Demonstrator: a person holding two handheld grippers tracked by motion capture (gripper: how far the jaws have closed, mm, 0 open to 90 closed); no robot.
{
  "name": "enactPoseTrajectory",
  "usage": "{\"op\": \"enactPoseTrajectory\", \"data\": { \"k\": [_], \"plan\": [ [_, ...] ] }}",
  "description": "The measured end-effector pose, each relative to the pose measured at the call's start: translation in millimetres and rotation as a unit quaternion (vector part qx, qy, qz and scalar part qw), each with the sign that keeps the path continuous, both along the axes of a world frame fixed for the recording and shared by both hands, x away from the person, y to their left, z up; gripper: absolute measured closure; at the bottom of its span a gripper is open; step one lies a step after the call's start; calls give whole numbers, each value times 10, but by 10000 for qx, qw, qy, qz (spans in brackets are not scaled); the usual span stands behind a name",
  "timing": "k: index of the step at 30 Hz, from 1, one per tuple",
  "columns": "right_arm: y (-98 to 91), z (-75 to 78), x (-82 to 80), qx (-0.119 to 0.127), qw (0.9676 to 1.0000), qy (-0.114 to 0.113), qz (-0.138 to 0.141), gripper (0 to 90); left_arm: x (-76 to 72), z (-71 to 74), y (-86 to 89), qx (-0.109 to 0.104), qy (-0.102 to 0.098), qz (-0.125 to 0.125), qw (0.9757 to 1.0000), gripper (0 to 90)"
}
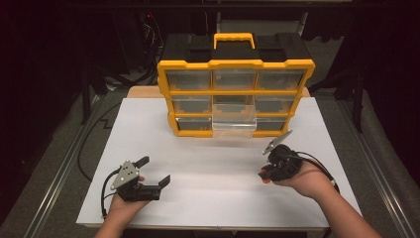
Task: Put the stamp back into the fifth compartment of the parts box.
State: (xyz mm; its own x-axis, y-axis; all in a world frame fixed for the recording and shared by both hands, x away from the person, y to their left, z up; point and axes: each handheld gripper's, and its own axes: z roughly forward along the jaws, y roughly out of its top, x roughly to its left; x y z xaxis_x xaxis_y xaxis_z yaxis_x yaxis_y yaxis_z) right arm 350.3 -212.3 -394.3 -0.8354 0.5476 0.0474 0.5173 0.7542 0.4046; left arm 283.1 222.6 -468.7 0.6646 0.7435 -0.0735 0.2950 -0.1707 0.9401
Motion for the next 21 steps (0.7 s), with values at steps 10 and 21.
{"op": "enactPoseTrajectory", "data": {
  "k": [10,21],
  "plan": [
    [50,23,28,-242,9993,234,184,734,-5,-1,-10,28,-3,-35,10000,3],
    [83,136,51,-456,9977,354,369,735,-15,6,-18,20,-40,-41,10000,3]
  ]
}}
